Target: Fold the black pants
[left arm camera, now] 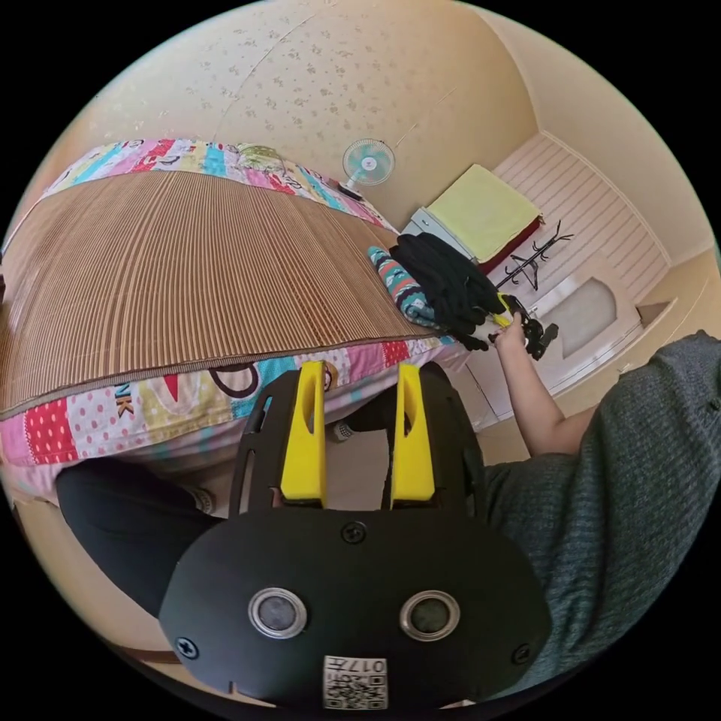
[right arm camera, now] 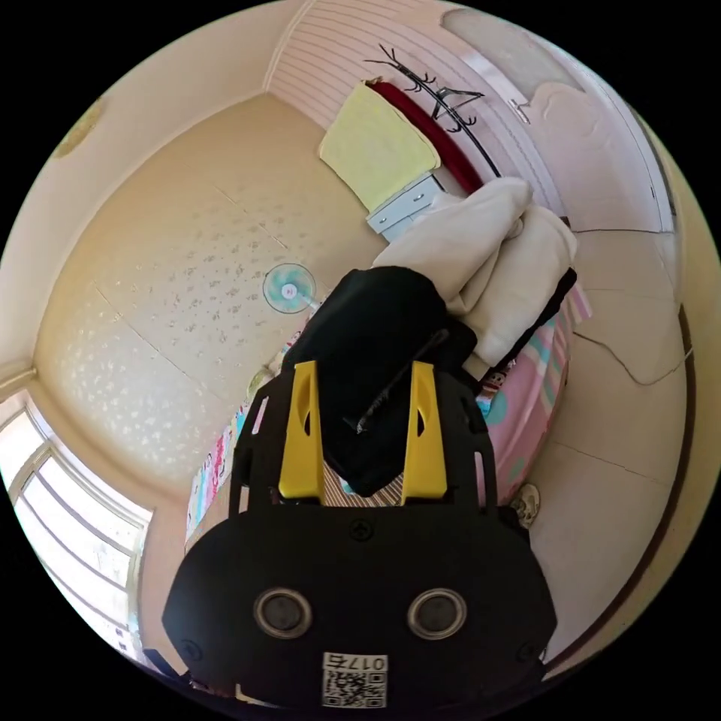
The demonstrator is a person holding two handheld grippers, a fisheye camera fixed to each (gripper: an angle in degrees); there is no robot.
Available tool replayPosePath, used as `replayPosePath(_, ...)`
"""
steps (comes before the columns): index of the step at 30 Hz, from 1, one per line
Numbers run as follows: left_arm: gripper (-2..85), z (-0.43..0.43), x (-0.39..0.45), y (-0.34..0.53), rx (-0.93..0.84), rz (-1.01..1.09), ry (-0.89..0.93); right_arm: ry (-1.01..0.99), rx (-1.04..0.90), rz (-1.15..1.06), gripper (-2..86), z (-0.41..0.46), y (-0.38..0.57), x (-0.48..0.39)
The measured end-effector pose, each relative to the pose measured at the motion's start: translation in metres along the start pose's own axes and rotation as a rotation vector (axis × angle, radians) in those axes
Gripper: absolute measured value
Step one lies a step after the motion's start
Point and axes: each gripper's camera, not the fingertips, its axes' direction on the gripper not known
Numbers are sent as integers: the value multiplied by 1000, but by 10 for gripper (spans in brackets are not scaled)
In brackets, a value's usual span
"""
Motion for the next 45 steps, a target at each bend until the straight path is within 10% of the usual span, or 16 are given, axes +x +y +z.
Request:
replayPosePath(4,135,23,12,-17,-16,66,-29,-137,-22,64,122,14,-31,-4)
replayPosePath(14,69,48,23,-14,146,48,-90,-576,-351,-1058,38,43,37,-295)
replayPosePath(17,71,71,16,-14,108,-3,-70,-877,-708,-1112,24,78,123,-311)
replayPosePath(26,77,96,1,-19,97,-68,-82,-750,-1127,-879,20,102,279,-192)
replayPosePath(37,96,170,-1,-58,35,-55,-9,-352,-327,-356,131,1,38,-59)
replayPosePath(45,112,197,80,-89,44,173,30,-691,-396,-319,63,37,4,-89)
